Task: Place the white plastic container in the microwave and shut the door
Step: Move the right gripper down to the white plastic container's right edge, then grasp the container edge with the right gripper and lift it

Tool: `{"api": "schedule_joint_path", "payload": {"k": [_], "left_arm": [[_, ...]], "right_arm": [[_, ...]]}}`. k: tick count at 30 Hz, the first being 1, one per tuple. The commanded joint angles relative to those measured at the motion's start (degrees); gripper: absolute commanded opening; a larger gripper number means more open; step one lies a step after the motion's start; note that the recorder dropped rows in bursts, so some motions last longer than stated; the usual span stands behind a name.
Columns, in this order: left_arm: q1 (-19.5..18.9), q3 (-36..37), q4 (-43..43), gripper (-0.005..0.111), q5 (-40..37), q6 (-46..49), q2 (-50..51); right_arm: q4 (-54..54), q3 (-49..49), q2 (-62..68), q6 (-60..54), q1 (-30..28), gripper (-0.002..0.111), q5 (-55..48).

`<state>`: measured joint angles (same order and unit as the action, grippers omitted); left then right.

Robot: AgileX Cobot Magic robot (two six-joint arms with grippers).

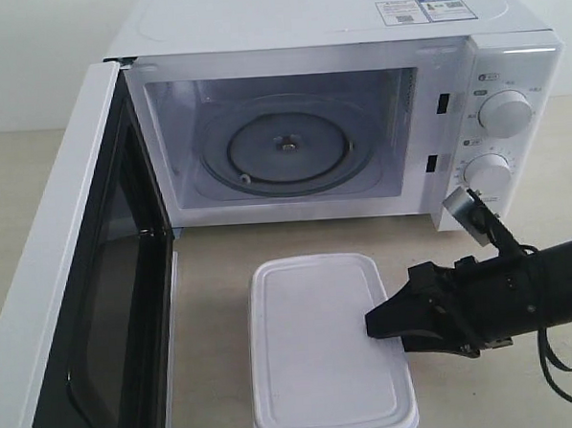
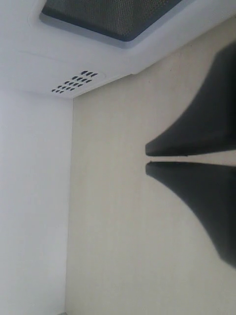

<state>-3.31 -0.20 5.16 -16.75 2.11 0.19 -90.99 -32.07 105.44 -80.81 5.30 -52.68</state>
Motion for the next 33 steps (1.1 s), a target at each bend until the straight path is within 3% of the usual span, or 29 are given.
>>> {"api": "schedule_joint_path", "payload": {"k": [1,4,10,11,15,22,29,33], "left_arm": [[0.21,0.20,-0.06,0.004,0.00,-0.40,-0.19],[0.21,0.20,-0.06,0.004,0.00,-0.40,-0.19],[0.21,0.20,-0.06,0.004,0.00,-0.40,-0.19],[0.21,0.20,-0.06,0.004,0.00,-0.40,-0.19],[0.21,0.20,-0.06,0.004,0.00,-0.40,-0.19],[0.21,0.20,-0.06,0.004,0.00,-0.40,-0.19],[0.21,0.20,-0.06,0.004,0.00,-0.40,-0.19],[0.21,0.20,-0.06,0.004,0.00,-0.40,-0.19]], "right_arm": [[-1.37,-0.08,-0.02,-0.92,0.62,0.047,0.79],[-1.37,-0.08,-0.02,-0.56,0.74,0.042,0.79],[-1.37,-0.08,-0.02,-1.82,1.57,0.002,0.37],[-1.37,-0.08,-0.02,-1.95,1.57,0.000,0.22],[-1.65,-0.08,-1.28,-1.86,1.57,0.000,-0.90],[-8.36,0.02,-16.24,5.79,1.87,0.000,0.63],[-8.96,0.75,-20.18,13.50,9.90,0.000,14.16],[-8.96,0.72,-21.04,14.40,11.33,0.000,15.69]]}}
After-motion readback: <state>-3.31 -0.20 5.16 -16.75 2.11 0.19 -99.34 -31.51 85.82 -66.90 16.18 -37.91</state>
